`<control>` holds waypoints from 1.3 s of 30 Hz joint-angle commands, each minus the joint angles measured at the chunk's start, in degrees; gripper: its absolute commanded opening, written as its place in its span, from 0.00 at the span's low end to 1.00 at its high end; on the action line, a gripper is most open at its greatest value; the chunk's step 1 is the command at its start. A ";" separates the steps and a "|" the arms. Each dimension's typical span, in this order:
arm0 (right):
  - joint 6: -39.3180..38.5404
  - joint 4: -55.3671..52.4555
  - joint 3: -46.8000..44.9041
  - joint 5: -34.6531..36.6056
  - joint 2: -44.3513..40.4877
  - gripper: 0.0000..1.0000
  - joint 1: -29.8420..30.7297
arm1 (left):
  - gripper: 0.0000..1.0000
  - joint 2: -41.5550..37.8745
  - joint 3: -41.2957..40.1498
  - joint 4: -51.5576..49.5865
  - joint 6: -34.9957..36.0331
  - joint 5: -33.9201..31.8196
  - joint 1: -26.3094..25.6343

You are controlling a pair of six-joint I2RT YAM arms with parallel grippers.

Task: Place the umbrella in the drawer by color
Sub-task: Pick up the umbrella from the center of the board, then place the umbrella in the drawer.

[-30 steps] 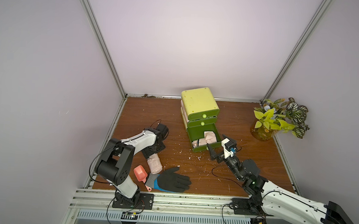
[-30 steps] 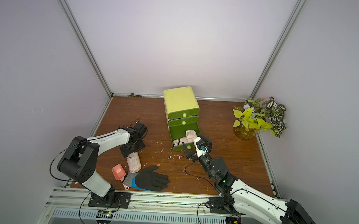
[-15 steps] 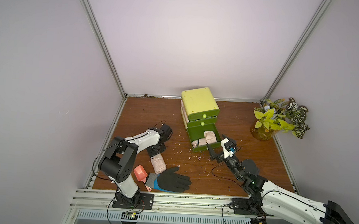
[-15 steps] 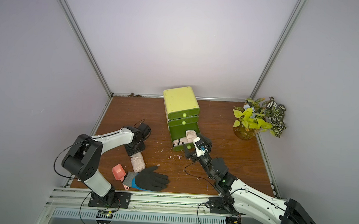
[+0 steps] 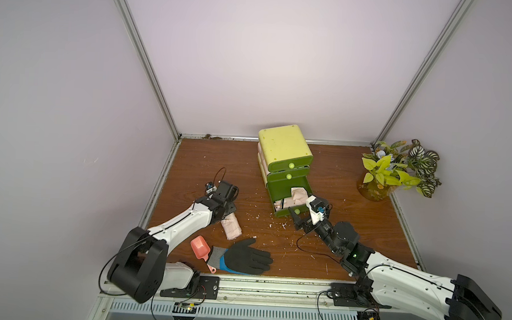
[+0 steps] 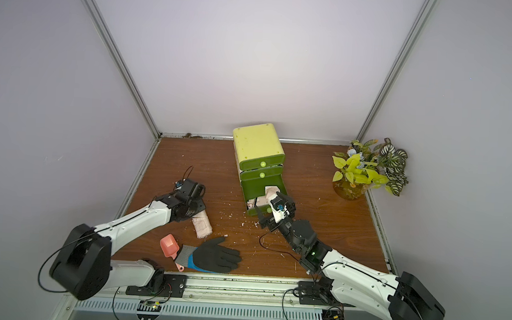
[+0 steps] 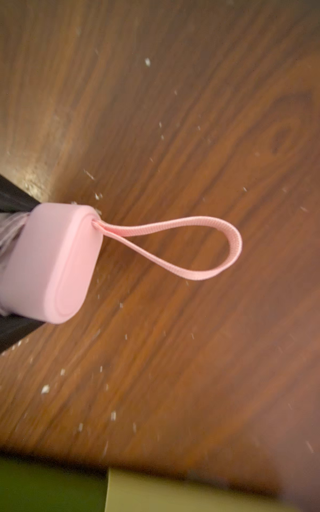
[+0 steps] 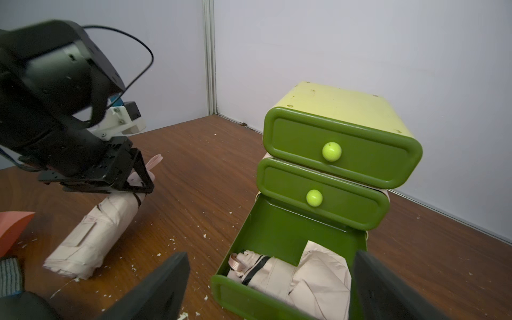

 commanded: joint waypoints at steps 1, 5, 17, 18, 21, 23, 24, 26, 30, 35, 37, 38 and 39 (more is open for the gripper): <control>2.67 0.38 3.57 -5.10 1.60 0.99 -0.10 | 0.40 -7.22 -7.06 25.01 3.89 5.25 -0.27; -0.52 4.31 4.73 -17.18 7.40 0.99 0.07 | 0.36 -13.78 -11.95 38.43 4.12 6.15 -0.37; 5.40 16.15 16.60 -24.57 25.96 0.99 0.95 | 0.37 -21.21 -13.31 54.04 4.88 11.52 -1.08; 5.68 16.11 17.50 -24.31 26.58 0.99 1.18 | 0.37 -21.59 -13.04 54.09 5.20 11.34 -1.16; 5.59 15.45 20.38 -23.95 27.82 0.99 1.99 | 0.37 -22.00 -12.52 55.04 5.74 10.87 -1.51; 4.51 14.46 22.25 -23.08 28.65 0.99 2.70 | 0.37 -21.62 -12.15 56.42 5.75 11.38 -1.78; 4.14 14.15 22.97 -22.66 29.21 0.99 2.95 | 0.37 -21.46 -12.06 57.14 5.62 11.60 -1.90; 3.57 13.58 24.70 -21.98 30.29 0.99 3.32 | 0.37 -21.23 -12.05 59.01 5.32 12.04 -2.42; 4.04 11.94 27.79 -21.17 32.47 0.99 3.61 | 0.37 -21.17 -11.65 60.80 6.27 11.11 -4.49; 4.00 8.47 30.58 -19.05 34.70 0.93 3.79 | 0.37 -21.34 -10.92 61.34 8.41 10.19 -6.99; 3.33 7.06 31.30 -18.95 34.92 0.85 3.86 | 0.37 -21.17 -10.73 61.40 8.87 10.06 -7.70; 2.73 6.24 31.61 -19.11 34.76 0.80 3.84 | 0.37 -21.08 -10.61 61.47 9.20 10.07 -8.05; 2.36 5.24 31.86 -19.24 34.42 0.75 3.86 | 0.37 -21.15 -10.56 61.44 9.56 10.00 -8.18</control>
